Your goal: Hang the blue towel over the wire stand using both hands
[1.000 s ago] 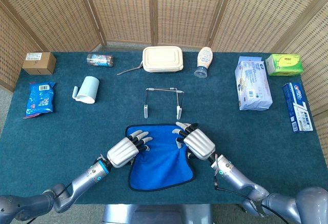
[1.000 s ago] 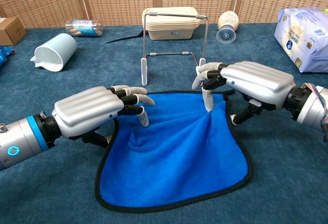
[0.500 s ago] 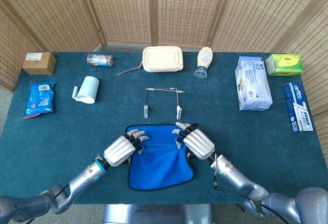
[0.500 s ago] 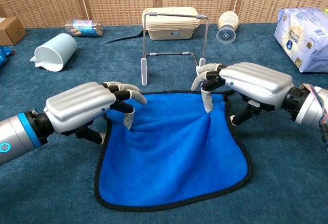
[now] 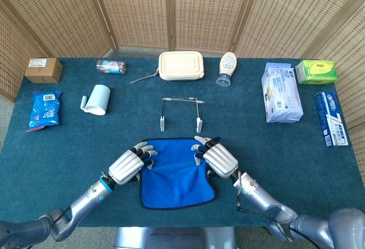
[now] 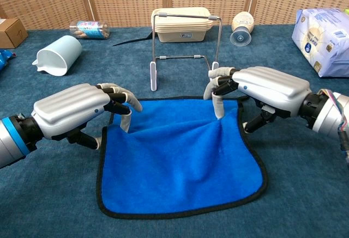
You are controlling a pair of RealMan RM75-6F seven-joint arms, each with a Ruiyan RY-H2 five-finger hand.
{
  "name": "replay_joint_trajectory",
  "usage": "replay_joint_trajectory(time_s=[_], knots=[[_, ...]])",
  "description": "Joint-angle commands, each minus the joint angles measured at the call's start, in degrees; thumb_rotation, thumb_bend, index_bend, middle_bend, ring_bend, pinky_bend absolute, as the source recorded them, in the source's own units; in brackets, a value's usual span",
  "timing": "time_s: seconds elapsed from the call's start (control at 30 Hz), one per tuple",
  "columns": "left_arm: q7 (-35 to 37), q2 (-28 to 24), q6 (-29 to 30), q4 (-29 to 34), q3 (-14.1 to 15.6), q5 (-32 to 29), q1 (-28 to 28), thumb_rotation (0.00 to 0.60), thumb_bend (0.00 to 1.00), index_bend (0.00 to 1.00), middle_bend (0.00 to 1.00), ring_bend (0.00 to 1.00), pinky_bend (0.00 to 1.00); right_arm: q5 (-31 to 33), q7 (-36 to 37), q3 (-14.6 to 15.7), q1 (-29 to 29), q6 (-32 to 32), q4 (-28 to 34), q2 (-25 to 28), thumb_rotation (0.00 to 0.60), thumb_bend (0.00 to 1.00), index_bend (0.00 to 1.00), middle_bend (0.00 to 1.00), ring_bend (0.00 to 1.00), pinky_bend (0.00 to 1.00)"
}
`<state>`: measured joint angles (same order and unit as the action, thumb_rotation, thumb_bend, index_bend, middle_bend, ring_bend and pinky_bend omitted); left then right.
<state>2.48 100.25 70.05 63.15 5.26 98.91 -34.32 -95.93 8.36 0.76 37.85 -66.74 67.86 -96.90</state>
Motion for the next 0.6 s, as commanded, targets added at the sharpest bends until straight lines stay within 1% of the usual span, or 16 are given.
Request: replay_joint_trajectory(time_s=[0.03, 0.13, 0.33, 0.6], knots=[[0.13, -0.07, 0.32, 0.39, -0.22, -0.21, 0.19, 0.6, 0.61, 0.66, 0.3, 0.22, 0.16, 0.13, 0.25, -0.13, -0.1, -0.17, 0.43, 0.18, 0.6, 0.48, 0.85, 0.32, 0.1, 0.21], [0.43, -0.23, 0.6, 0.92, -0.58, -0.52, 0.33, 0.6, 0.61, 0.68, 0.32, 0.25, 0.16, 0.53, 0.76, -0.45, -0.2, -0.25, 1.43, 0.65, 0.6, 0.48, 0.89, 0.34, 0.1, 0.21], [0.91, -1.59, 1.83, 2.98, -1.07, -0.36, 0.47, 0.6, 0.61, 0.7, 0.34, 0.26, 0.16, 1.96, 1.47, -1.35, -0.19, 0.5, 4.57, 2.02, 0.6, 0.48, 0.9, 0.35, 0.1, 0.21], [1.34, -6.36, 3.91, 9.35, -2.99, -1.16, 0.68, 0.6, 0.6, 0.71, 0.36, 0.27, 0.17, 4.53, 2.55, -4.27, 0.25, 1.01, 12.11, 5.78, 0.6, 0.47, 0.91, 0.36, 0.1, 0.21]])
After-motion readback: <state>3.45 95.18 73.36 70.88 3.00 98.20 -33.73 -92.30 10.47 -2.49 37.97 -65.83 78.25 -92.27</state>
